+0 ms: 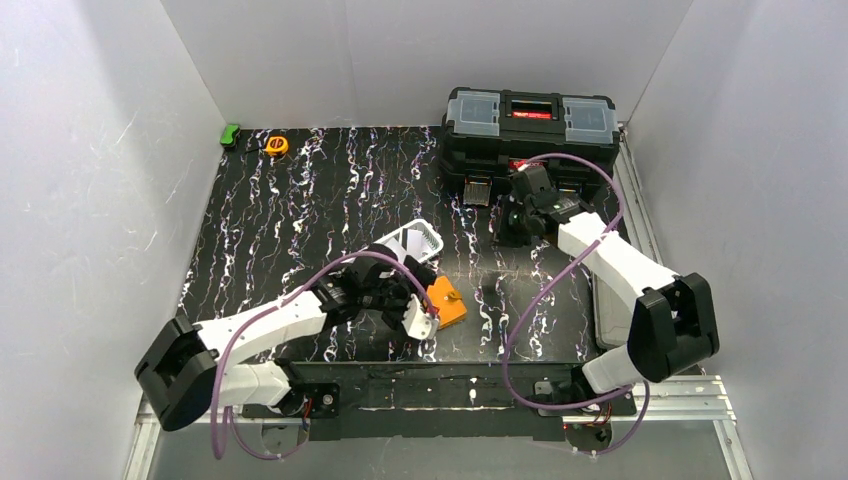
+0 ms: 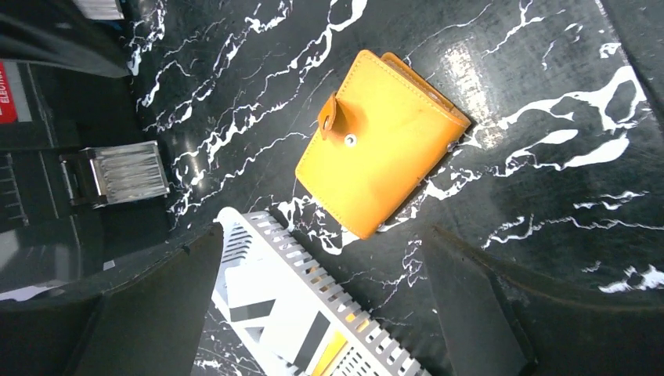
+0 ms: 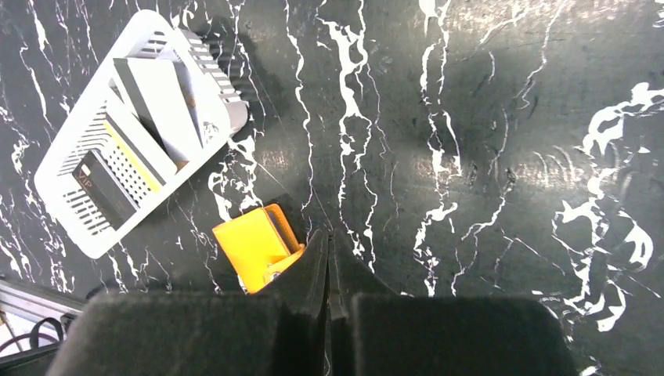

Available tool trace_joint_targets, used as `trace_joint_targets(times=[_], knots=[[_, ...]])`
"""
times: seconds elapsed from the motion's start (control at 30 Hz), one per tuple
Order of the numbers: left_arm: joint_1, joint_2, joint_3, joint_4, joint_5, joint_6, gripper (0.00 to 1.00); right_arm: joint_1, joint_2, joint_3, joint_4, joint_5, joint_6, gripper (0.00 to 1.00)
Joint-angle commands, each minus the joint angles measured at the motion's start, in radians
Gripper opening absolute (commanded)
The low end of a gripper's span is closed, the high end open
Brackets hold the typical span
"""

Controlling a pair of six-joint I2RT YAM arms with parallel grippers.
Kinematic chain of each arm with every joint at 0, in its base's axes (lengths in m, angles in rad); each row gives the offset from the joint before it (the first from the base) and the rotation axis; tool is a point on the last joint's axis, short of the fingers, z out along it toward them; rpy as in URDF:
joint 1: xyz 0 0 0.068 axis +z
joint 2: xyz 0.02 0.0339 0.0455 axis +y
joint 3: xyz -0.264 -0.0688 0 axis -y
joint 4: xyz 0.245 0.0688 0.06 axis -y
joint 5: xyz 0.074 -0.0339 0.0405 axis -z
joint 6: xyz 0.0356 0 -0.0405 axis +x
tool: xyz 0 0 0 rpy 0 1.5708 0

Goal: Put the credit cards into the card holder
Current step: Close the card holder at the center of the board.

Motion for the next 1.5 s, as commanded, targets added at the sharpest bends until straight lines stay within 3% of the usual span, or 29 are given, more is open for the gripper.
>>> trace_joint_targets(times=[0.0, 0.13, 0.17, 0.2, 0.23, 0.27, 0.3, 0.47, 0.57, 0.67, 0.7, 0.8, 0.83, 1.13, 1.47], knots=[[-0.001, -0.068, 0.105, -0.237, 0.013, -0.017, 0.98, 0.030, -0.043, -0.118, 0.110, -0.027, -0.028, 0.01], [0.021, -0.071, 0.214, -0.388, 0.056, -0.145, 0.98, 0.099, -0.042, -0.081, -0.010, 0.169, -0.090, 0.01], [0.031, -0.079, 0.222, -0.411, 0.078, -0.160, 0.98, 0.104, -0.042, -0.076, -0.022, 0.177, -0.092, 0.12], [0.035, -0.088, 0.226, -0.422, 0.086, -0.179, 0.98, 0.106, -0.054, -0.092, -0.016, 0.166, -0.089, 0.34], [0.035, -0.091, 0.224, -0.424, 0.084, -0.181, 0.98, 0.112, -0.077, -0.116, 0.005, 0.146, -0.087, 0.78], [0.035, -0.092, 0.221, -0.433, 0.080, -0.167, 0.98, 0.123, -0.110, -0.137, 0.033, 0.140, -0.085, 0.94], [0.031, -0.084, 0.218, -0.457, 0.068, -0.127, 0.98, 0.142, -0.129, -0.153, 0.048, 0.140, -0.085, 0.98], [0.030, -0.111, 0.143, -0.325, -0.030, -0.140, 0.98, 0.242, -0.127, -0.157, 0.042, 0.192, -0.091, 0.96], [0.033, -0.187, 0.035, -0.242, 0.041, -0.103, 0.98, 0.323, -0.096, -0.140, 0.033, 0.238, -0.102, 0.85], [0.036, -0.261, -0.118, -0.046, 0.088, -0.079, 0.98, 0.383, -0.060, -0.121, 0.039, 0.252, -0.113, 0.69], [0.036, -0.271, -0.168, 0.039, 0.099, -0.057, 0.94, 0.397, -0.049, -0.112, 0.039, 0.255, -0.114, 0.68], [0.037, -0.225, -0.252, 0.220, 0.117, -0.033, 0.46, 0.422, -0.017, -0.088, 0.038, 0.250, -0.125, 0.64], [0.036, -0.195, -0.257, 0.244, 0.126, -0.015, 0.40, 0.426, -0.008, -0.082, 0.038, 0.247, -0.128, 0.63], [0.042, 0.030, -0.301, 0.556, 0.145, 0.038, 0.40, 0.458, 0.076, -0.031, 0.039, 0.229, -0.151, 0.62], [0.044, 0.064, -0.363, 0.640, 0.200, 0.116, 0.32, 0.474, 0.139, -0.014, 0.035, 0.201, -0.161, 0.53]])
